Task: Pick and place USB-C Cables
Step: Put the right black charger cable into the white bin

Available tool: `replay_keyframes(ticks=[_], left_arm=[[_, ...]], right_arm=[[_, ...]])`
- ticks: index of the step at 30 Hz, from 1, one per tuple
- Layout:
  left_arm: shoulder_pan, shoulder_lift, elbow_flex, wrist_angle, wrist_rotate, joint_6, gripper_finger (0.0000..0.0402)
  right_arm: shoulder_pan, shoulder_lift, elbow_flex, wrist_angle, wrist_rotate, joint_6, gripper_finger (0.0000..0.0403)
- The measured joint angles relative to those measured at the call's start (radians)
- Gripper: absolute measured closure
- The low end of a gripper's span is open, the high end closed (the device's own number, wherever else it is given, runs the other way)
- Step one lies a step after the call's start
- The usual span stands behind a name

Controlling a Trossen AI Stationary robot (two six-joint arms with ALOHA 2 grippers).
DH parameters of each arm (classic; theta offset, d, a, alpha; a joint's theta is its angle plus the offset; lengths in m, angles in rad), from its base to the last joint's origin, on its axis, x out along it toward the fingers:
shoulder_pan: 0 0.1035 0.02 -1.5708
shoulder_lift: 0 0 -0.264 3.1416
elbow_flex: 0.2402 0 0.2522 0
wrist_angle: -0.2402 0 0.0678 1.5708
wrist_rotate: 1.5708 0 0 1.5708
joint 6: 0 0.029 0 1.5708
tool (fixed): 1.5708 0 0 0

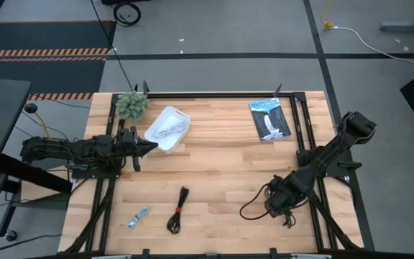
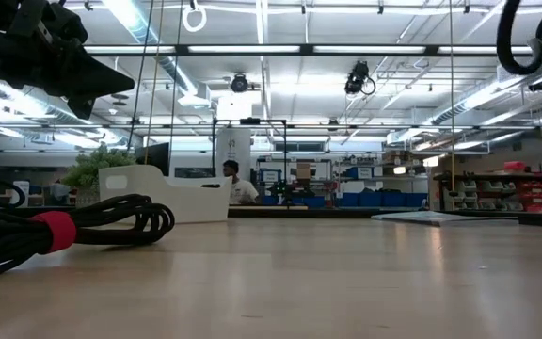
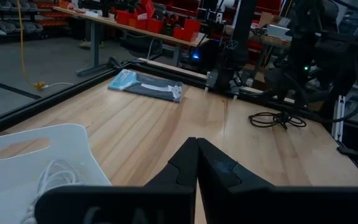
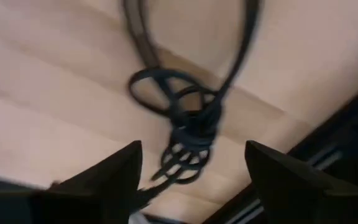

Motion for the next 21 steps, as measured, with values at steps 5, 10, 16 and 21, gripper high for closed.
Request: replay_keyframes(ticks=[5, 10, 16, 21], left_arm=[[0.000, 0.000, 0.000, 0.000, 0.000, 0.000, 0.0390], [0.000, 0.000, 0.000, 0.000, 0.000, 0.000, 0.0390], [0.000, 0.000, 0.000, 0.000, 0.000, 0.000, 0.0390], [0.000, 0.000, 0.000, 0.000, 0.000, 0.000, 0.0390]], right_arm=[[0.017, 0.000, -0.041, 0.046, 0.003, 0.002, 0.0110], [0.046, 0.000, -0.119, 0.150, 0.007, 0.048, 0.0131], [0.053, 0.000, -0.177, 0.230, 0.004, 0.073, 0.0158], [0.053, 0.000, -0.180, 0.232, 0.010, 0.054, 0.0205]])
